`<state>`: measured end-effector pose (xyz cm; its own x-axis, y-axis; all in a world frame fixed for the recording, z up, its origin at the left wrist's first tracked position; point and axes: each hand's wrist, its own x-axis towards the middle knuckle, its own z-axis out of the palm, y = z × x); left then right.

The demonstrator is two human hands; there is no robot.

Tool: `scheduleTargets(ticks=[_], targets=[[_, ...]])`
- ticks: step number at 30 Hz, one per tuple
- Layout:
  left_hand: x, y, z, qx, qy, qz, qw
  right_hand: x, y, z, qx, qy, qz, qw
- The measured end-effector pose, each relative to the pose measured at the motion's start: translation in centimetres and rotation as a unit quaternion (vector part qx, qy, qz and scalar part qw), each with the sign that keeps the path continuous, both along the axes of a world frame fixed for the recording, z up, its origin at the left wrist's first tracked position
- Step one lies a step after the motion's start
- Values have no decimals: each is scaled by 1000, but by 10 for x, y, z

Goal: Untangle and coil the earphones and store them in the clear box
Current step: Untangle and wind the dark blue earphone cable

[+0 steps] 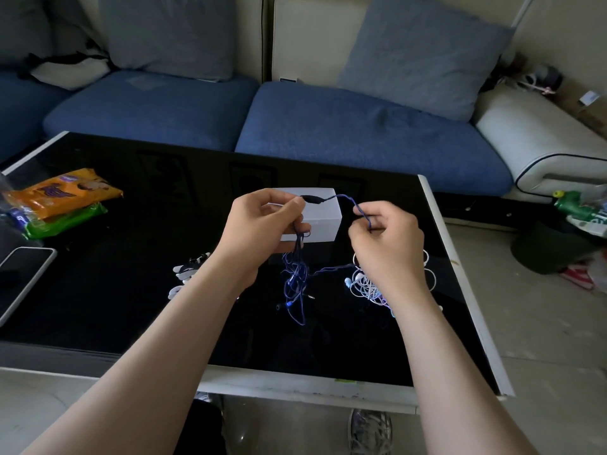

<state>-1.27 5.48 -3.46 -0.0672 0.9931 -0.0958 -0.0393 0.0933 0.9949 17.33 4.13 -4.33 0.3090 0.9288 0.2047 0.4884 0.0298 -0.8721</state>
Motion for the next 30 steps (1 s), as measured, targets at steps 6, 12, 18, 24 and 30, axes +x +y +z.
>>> scheduleTargets(ticks=[6,12,18,24,30], targets=[[1,-2,0,12,15,2,1000,-6,-1,-1,0,-42,33,999],[5,-3,2,24,11,7,1000,-12,-5,6,15,-16,65,998],[8,-1,3,26,-33,44,998,-13,-8,1,-110,-54,177,976],[8,6,0,14,-83,63,994,-13,-4,-8,-164,-3,229,960],[0,9,-8,25,-24,35,999,-12,-11,13,-192,189,233,934]])
